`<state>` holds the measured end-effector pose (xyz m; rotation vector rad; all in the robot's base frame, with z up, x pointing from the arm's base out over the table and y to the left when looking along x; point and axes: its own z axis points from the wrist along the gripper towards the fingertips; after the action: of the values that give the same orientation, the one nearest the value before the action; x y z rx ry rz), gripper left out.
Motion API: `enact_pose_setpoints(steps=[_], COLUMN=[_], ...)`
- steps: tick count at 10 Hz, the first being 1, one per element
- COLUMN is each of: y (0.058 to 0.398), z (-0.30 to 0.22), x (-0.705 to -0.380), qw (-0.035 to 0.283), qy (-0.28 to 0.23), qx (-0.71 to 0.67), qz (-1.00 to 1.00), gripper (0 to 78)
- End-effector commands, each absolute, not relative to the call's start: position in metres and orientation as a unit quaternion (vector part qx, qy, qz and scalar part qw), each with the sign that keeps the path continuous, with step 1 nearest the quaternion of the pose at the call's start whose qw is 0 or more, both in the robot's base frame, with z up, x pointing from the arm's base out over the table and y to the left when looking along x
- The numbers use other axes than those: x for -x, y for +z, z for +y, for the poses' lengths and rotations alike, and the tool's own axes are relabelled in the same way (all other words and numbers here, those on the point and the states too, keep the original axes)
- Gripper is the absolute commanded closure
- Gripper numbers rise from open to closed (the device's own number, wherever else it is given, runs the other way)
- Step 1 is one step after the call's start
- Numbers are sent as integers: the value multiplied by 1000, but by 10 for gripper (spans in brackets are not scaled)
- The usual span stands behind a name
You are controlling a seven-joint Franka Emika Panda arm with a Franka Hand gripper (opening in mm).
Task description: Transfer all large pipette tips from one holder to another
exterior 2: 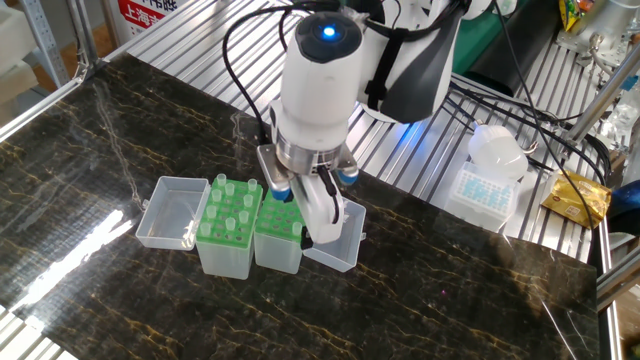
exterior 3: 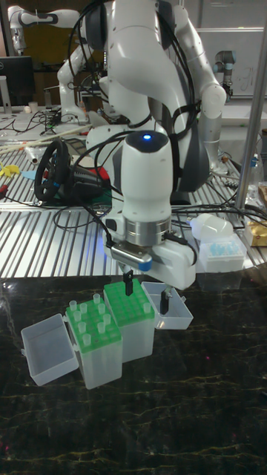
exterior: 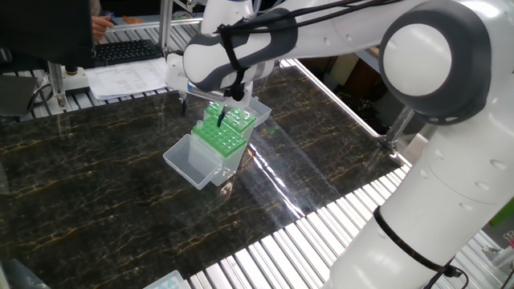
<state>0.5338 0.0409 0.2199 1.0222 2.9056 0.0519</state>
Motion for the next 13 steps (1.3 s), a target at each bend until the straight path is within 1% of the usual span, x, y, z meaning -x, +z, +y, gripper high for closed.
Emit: enact_pose_setpoints(steps=[1, 7, 13], y=[211, 203, 203], z=[44, 47, 48], x=[-534, -533, -532], qw=[35, 37, 38], qy=[16, 13, 2], qx=[-335, -334, -333], qz=[942, 942, 942], gripper=[1, 1, 1])
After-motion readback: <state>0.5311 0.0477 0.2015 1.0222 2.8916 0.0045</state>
